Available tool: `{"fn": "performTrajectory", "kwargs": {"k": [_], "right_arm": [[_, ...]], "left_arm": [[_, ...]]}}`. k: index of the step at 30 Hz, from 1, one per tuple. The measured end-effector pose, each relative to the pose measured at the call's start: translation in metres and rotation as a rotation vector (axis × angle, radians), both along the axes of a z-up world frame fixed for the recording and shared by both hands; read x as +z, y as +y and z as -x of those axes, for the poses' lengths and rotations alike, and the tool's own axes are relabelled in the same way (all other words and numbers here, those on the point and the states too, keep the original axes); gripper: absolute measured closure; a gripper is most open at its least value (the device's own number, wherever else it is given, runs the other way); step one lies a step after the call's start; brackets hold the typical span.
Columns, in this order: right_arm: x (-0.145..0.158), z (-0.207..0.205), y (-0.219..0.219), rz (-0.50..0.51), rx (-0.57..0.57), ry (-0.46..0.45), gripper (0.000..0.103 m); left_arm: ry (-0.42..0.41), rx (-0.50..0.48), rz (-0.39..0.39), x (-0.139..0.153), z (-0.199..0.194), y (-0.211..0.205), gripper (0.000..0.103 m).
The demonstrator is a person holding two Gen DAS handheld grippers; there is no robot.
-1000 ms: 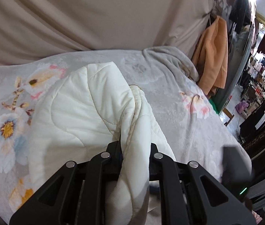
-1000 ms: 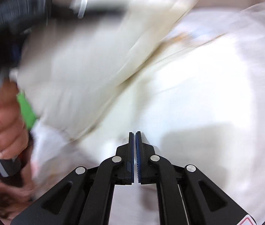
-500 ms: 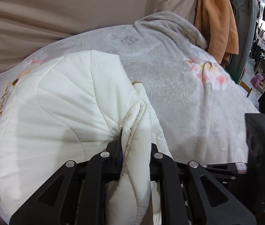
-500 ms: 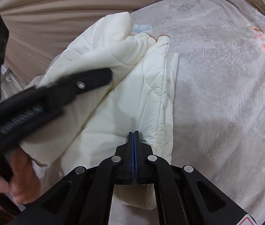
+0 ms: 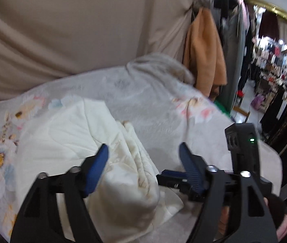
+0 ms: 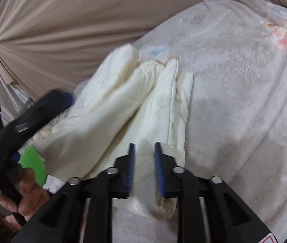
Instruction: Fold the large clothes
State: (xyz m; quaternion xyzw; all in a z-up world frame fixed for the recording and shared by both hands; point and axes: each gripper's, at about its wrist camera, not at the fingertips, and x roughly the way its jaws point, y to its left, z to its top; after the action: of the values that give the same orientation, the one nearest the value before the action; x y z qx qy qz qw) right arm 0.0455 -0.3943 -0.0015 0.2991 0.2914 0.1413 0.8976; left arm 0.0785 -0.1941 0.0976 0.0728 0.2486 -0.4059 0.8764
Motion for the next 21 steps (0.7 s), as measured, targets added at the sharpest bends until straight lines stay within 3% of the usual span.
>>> {"fn": "performTrajectory", "kwargs": {"k": [2,4,5,8,11,14,17,19,20,21], "right_arm": [[0.017,0.009,-0.006,0.001,-0.044,-0.035,0.063],[0.035,0.007,-0.012,-0.025,-0.051,-0.074,0.053],[0.043,0.007,-0.011,-0.031,-0.050,-0.080,0.045],[0.072,-0.016,0.007,0.021,-0.033,-0.073,0.039],[0.082,-0.043,0.034,0.070,0.012,-0.008,0.035],[0.068,-0.079,0.055,0.145,0.001,0.104,0.034],[0.050,-0.098,0.064,0.145,-0.018,0.175,0.033],[0.044,-0.104,0.067,0.161,-0.017,0.197,0.039],[0.044,-0.105,0.071,0.184,-0.015,0.197,0.050],[0.045,-0.106,0.073,0.202,-0.013,0.189,0.067]], "left_arm": [[-0.005,0.012,0.045,0.018,0.003,0.024,0.025],[0.004,0.073,0.074,0.030,-0.004,0.049,0.021],[0.017,0.114,0.077,0.032,-0.010,0.061,0.020],[0.069,0.225,0.064,0.026,-0.031,0.088,0.020],[0.117,0.295,0.027,0.006,-0.045,0.103,0.020],[0.150,0.319,-0.016,-0.016,-0.051,0.106,0.020],[0.199,0.303,-0.040,-0.037,-0.054,0.104,0.020],[0.205,0.302,-0.049,-0.045,-0.054,0.099,0.020],[0.193,0.304,-0.058,-0.046,-0.053,0.096,0.020],[0.184,0.304,-0.066,-0.047,-0.053,0.093,0.020]]}}
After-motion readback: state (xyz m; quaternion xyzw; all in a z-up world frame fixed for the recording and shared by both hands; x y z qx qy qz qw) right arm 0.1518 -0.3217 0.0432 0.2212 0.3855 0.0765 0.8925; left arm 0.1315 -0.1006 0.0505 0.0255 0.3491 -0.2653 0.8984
